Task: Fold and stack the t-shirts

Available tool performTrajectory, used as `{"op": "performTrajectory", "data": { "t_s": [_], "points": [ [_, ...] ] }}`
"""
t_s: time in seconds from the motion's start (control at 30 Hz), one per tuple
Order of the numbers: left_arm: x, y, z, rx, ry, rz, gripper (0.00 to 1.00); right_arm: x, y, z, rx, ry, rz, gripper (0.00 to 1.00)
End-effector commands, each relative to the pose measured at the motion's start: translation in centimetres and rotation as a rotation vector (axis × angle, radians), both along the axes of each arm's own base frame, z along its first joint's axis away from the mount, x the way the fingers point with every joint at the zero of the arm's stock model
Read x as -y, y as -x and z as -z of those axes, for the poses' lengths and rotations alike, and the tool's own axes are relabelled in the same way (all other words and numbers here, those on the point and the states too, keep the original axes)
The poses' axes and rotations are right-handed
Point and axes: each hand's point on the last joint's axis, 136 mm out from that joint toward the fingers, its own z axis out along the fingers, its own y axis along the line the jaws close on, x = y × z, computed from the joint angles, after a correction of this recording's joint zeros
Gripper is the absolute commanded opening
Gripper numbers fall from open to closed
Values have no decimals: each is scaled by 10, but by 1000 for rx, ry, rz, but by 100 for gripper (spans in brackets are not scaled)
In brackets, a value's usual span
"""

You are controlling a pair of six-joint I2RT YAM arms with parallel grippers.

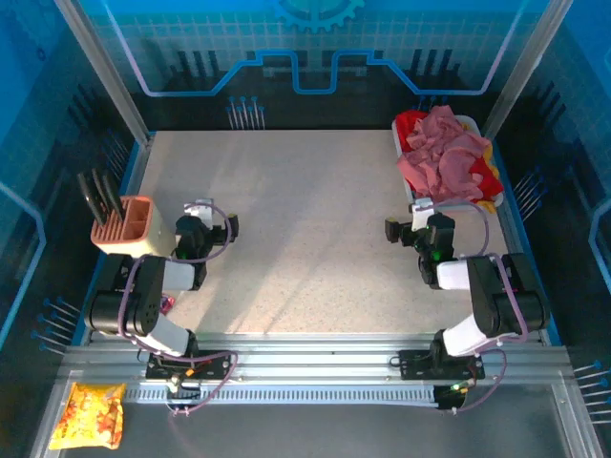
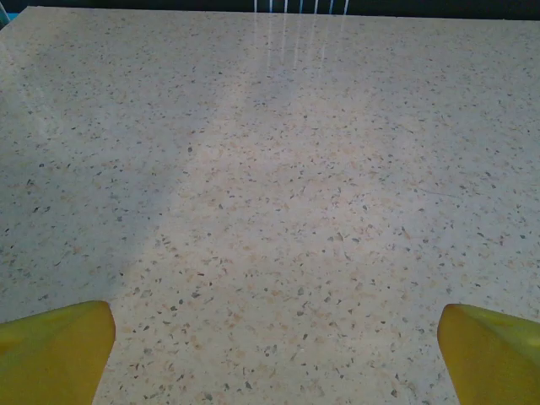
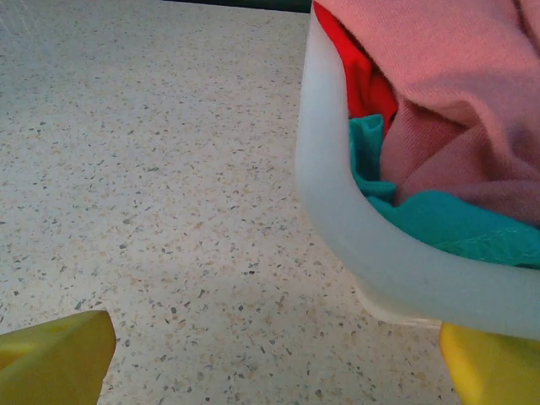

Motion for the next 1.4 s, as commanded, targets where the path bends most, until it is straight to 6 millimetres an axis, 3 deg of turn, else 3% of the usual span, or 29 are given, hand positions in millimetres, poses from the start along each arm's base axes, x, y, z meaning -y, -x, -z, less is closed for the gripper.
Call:
{"op": "performTrajectory", "data": {
  "t_s": [0.0,1.13,1.37],
  "points": [
    [6,-12,-15,57,32,18,99,-4,-13,-21,81,10,-25,100],
    [4,-12,-17,61,40,18,99,1,-12,-22,92,12,11,100],
    [1,-8,-45,16,54,-9,99,-30,3,-53,133,176,-23,100]
  ]
}}
